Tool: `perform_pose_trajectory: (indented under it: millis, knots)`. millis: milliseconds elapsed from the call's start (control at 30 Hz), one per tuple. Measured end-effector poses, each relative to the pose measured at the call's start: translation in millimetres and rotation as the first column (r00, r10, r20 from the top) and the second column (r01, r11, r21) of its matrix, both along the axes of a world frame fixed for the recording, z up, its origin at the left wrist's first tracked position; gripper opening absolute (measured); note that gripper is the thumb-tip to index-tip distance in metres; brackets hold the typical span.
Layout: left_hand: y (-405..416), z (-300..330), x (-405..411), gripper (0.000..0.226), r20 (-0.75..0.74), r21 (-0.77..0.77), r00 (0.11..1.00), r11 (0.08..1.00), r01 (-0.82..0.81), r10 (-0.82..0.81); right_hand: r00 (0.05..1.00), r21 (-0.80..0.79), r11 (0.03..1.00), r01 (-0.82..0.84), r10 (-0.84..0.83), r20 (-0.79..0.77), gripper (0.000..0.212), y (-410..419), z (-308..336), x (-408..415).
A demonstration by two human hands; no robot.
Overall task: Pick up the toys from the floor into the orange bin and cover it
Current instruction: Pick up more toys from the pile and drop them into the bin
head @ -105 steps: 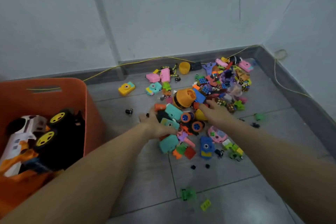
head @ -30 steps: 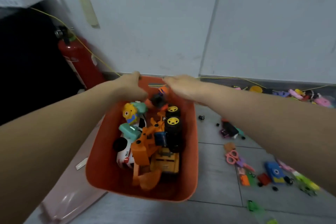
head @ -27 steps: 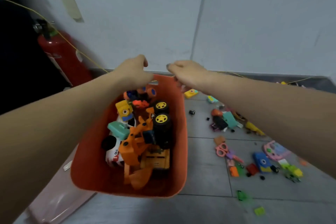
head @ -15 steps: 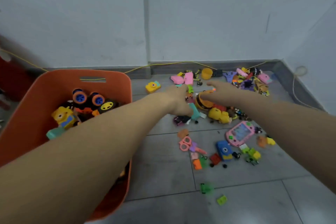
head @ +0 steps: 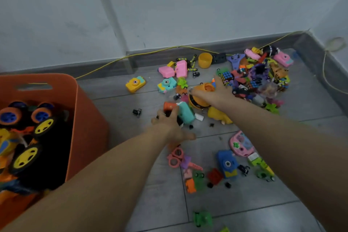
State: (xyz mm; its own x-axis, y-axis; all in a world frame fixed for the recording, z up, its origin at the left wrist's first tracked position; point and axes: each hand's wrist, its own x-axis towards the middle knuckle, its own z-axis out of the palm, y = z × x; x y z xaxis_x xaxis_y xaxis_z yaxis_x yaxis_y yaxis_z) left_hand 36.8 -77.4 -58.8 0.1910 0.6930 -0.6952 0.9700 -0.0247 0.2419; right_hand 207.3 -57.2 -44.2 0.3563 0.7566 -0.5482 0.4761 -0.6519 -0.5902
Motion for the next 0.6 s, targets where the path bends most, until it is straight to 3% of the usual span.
perform_pose_trajectory:
  millis: [100,233,300,367,467,600]
  knots:
    - [-0.2,-11.5,15.8,0.116,0.031,-0.009,0.999,0.999,-0.045,0.045,0.997,-0.025,0.998,-0.062,0.063,0.034,0.111,9.7,-12.2,-9.0]
    - [-1.5,-22.8,20.8,0.108,0.103,0.055,0.988,0.991,-0.124,0.118,0.993,0.045,0.994,-0.097,0.094,0.069,0.064,2.4,-25.8,-13.8]
    - [-2.6,-27.8,16.7,0.101,0.127,0.081,0.988,0.992,-0.099,0.089,0.995,0.095,0.992,-0.085,0.08,0.055,0.055,-4.4,-29.9,-5.5]
    - [-5.3,-32.0,13.3,0.101,0.119,0.102,0.992,0.993,-0.058,0.045,0.992,0.077,0.992,-0.098,0.091,0.09,0.063,-13.3,-32.8,6.2]
    - [-10.0,-34.6,11.3,0.106,0.098,0.157,0.995,0.987,-0.016,0.0,0.979,-0.055,0.985,-0.163,0.168,0.112,0.102,-23.4,-29.4,22.0]
    - [-14.5,-35.0,14.4,0.108,0.105,0.181,0.994,0.983,0.015,-0.034,0.908,-0.235,0.909,-0.345,0.387,0.161,0.098,-41.1,-14.4,27.4]
